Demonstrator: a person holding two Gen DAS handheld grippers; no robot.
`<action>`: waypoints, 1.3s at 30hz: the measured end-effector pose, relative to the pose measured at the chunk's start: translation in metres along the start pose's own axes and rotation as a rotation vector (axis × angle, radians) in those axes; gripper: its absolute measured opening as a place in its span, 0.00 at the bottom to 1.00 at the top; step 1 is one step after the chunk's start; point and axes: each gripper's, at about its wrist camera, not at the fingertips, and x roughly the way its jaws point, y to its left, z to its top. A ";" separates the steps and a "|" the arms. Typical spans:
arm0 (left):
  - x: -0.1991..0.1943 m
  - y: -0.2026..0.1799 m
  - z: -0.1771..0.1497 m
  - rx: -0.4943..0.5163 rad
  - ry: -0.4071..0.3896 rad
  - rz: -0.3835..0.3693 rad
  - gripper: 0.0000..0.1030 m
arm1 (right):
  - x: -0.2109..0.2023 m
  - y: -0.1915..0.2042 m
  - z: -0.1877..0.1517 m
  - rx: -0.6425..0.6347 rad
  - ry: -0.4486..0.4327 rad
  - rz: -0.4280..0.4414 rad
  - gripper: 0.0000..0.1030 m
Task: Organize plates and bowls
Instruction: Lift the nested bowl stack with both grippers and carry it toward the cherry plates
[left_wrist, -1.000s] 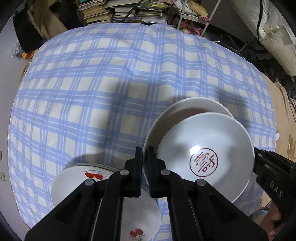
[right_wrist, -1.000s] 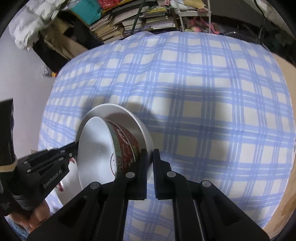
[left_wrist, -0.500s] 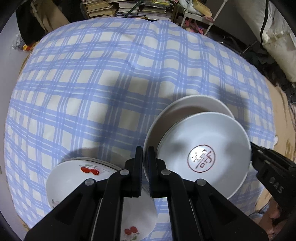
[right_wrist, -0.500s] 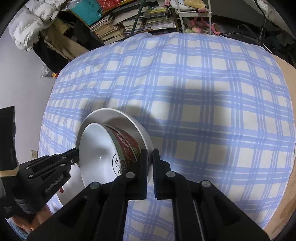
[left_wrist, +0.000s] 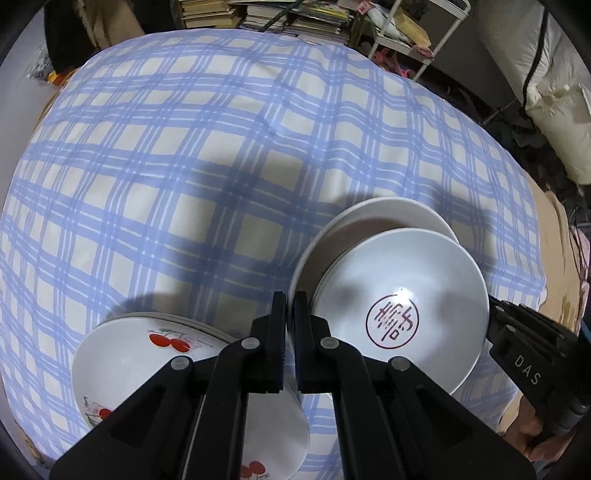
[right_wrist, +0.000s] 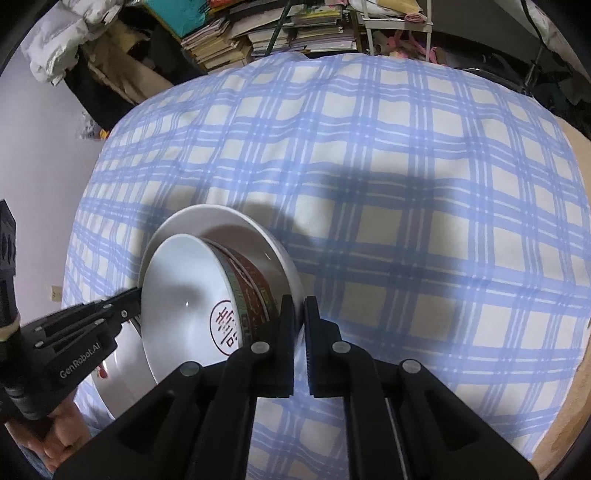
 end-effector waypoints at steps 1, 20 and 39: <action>0.000 0.002 0.000 -0.007 0.000 -0.006 0.02 | -0.001 0.001 0.000 0.002 -0.004 0.001 0.09; -0.010 0.004 -0.003 -0.002 -0.022 0.008 0.01 | -0.005 0.007 0.000 -0.006 -0.020 -0.008 0.09; -0.040 -0.012 -0.012 0.037 0.005 0.037 0.01 | -0.032 -0.001 -0.010 0.100 -0.024 0.017 0.10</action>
